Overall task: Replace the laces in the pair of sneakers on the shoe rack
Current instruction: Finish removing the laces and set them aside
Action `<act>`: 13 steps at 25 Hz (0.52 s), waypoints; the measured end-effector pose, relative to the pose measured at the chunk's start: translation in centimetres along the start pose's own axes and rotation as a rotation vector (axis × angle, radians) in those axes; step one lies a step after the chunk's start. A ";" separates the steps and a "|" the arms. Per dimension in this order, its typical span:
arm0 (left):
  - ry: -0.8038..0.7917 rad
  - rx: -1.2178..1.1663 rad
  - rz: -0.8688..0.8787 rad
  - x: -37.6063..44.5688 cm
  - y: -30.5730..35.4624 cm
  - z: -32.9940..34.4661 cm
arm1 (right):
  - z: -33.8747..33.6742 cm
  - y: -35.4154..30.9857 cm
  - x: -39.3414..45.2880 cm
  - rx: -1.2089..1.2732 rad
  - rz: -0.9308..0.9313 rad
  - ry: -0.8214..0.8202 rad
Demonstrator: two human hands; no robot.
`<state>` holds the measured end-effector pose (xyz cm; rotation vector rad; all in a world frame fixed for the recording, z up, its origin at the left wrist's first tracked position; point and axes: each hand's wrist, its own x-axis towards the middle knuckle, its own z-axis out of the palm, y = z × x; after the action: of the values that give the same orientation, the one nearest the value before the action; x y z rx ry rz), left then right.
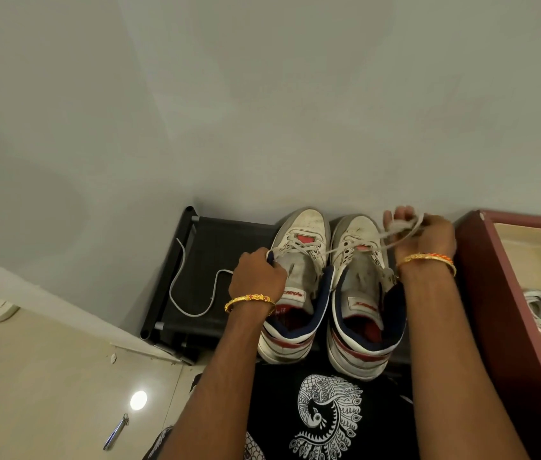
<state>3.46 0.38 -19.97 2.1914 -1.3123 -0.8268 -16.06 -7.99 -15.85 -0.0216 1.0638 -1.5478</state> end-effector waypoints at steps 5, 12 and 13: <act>0.113 0.141 0.177 -0.2 1.4 -0.3 | 0.3 1.9 -0.8 -0.733 -0.293 -0.101; -0.010 0.645 0.480 1.6 4.6 1.5 | 0.5 6.4 -5.3 -2.172 -0.451 -0.360; -0.019 0.670 0.449 1.8 4.5 1.6 | 0.4 6.7 -5.3 -2.175 -0.447 -0.334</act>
<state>0.19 -3.34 -18.71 2.1787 -2.2211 -0.2459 -9.01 -3.19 -17.00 -1.9414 1.9614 0.0168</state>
